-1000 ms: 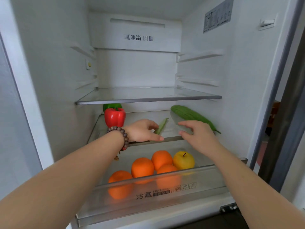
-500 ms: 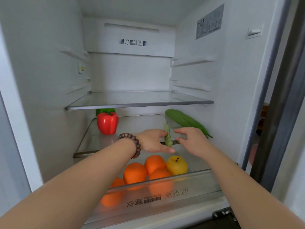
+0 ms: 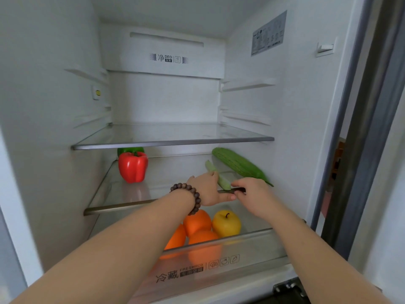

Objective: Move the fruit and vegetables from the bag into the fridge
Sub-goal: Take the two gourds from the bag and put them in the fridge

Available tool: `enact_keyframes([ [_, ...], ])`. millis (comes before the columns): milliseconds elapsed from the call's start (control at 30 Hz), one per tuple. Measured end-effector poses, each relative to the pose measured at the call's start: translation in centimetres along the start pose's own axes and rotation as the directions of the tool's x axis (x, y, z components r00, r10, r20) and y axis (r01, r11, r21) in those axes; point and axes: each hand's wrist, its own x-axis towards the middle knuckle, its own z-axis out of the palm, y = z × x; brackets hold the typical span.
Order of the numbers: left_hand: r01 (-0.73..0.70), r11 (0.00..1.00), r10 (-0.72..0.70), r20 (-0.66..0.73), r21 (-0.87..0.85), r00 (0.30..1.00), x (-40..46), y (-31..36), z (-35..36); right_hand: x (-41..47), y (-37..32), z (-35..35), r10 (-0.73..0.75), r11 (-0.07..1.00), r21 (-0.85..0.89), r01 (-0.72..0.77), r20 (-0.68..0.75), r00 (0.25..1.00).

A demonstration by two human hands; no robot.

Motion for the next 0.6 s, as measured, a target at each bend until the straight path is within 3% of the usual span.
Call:
enact_keyframes([
  [267,0.042,0.995,-0.048,0.064,0.094,0.997,-3.2,-1.8,-2.1,-0.5,-0.5,-0.6,-0.011,1.0,0.029,0.01,0.016,1.0],
  [433,0.019,0.994,-0.005,-0.136,0.104,0.991,-7.7,-2.3,-4.3,-2.0,-1.7,-1.1,-0.009,0.997,0.071,0.012,-0.049,0.999],
  [600,0.023,0.994,0.02,-0.393,0.105,0.919,-12.5,-2.8,-3.9,-5.3,-4.2,-0.1,-0.091,0.984,0.128,0.124,-0.237,0.967],
])
